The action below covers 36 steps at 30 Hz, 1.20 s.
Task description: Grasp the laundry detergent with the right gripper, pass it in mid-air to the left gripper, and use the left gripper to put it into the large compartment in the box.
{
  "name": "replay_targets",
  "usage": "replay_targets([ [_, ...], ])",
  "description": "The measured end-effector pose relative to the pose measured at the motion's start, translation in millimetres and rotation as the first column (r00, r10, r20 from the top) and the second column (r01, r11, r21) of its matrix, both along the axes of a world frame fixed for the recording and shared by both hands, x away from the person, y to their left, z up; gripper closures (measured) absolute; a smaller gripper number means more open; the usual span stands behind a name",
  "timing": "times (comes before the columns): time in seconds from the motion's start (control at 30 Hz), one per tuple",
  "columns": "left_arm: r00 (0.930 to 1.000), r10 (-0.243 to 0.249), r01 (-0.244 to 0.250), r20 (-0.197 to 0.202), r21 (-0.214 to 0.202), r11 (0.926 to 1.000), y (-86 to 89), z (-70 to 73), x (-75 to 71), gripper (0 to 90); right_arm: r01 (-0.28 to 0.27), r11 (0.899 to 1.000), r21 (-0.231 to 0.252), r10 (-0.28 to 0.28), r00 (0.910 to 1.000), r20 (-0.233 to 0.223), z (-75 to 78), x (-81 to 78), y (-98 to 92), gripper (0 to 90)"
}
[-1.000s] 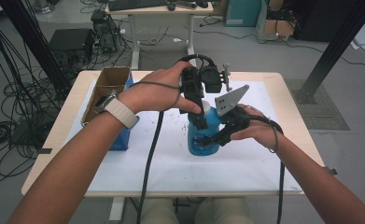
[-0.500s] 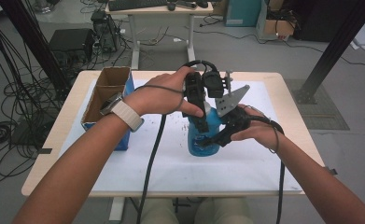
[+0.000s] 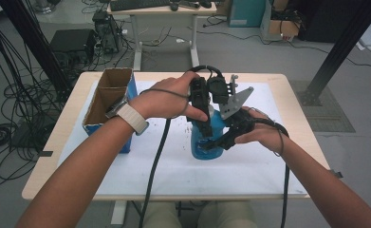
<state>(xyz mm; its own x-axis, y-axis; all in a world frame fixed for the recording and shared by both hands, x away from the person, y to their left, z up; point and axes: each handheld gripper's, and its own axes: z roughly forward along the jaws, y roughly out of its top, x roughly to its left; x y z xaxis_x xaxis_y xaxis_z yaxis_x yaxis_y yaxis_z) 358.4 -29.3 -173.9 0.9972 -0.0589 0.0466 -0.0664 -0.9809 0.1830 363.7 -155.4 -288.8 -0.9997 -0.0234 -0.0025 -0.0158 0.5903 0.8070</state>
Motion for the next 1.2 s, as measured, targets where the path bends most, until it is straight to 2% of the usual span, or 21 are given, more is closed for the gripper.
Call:
replay_targets([
  [0.2, 1.0000, -0.005, 0.005, -0.004, 0.000, 1.0000, 0.5, -0.4, 0.3, 36.4, -0.009, 1.000, 0.008, 0.009, 0.9999, 0.014, -0.3, 0.8, 1.0, 42.9],
  [0.57, 0.9999, 0.010, -0.010, -0.005, 0.005, 0.9999, 0.8, -2.1, -0.3, 36.9, -0.010, 1.000, 0.001, 0.010, 0.9998, 0.015, -1.4, 0.7, 2.0, 43.0],
  [1.2, 1.0000, 0.006, -0.006, 0.000, 0.003, 1.0000, 0.6, -1.9, 0.2, 37.1, 0.000, 1.000, -0.006, 0.000, 1.0000, 0.007, -0.8, 0.0, 0.4, 43.0],
])
